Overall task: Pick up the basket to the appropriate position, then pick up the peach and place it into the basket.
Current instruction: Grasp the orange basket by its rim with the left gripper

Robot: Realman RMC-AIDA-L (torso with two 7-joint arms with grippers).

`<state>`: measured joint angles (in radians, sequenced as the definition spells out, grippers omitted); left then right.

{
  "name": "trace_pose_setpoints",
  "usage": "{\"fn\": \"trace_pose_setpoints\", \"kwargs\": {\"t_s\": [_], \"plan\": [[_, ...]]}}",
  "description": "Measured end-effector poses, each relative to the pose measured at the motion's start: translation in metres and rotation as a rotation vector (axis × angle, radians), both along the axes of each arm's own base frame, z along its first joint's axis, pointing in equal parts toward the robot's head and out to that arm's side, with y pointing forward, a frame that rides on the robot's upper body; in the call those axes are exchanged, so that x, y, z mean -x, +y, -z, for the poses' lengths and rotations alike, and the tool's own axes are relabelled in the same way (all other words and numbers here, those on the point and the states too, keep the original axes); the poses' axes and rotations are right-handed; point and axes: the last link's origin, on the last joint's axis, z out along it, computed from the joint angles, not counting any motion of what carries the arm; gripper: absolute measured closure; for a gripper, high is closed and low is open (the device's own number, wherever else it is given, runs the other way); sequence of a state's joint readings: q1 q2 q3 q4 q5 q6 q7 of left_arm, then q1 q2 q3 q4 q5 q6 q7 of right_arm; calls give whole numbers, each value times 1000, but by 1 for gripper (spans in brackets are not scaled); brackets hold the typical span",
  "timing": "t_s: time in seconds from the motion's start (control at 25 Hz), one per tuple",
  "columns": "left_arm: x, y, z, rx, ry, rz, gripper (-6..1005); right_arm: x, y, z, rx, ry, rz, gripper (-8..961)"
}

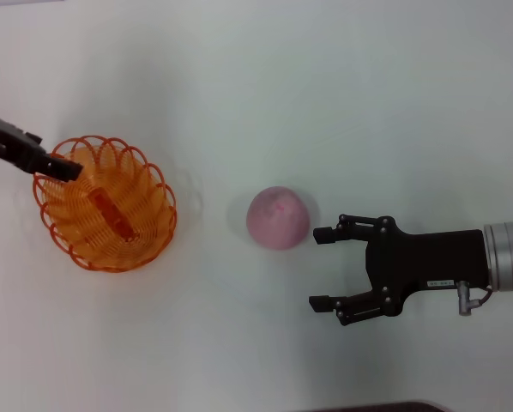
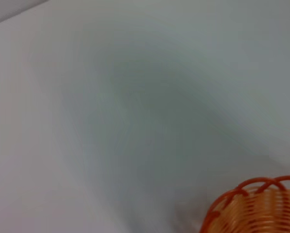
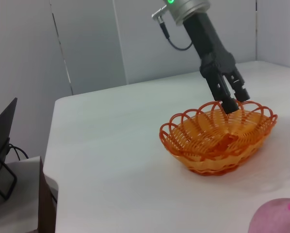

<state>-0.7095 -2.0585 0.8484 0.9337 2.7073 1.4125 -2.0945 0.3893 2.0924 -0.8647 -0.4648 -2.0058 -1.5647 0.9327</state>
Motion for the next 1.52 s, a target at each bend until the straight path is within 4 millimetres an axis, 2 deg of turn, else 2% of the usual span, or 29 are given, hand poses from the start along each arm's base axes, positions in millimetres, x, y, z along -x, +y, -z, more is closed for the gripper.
{"fn": "trace_pose_setpoints", "kwargs": {"t_s": [0.04,0.4,0.92,1.12,1.52], "plan": [[-9,4,2,25,33,20,146,0,0,0,0,0,1,2],[-30,11,18,98,141,84,153,1,0,1,2,1,1,3],[-33,16,25,79,183,106,262,0,2,1,-1,-8,2,4],[-32,15,27,82,193,104,425,0,2,1,-2,-8,4,4],[-34,16,29,80,192,107,833,0,1,2,0,-8,7,5]]}}
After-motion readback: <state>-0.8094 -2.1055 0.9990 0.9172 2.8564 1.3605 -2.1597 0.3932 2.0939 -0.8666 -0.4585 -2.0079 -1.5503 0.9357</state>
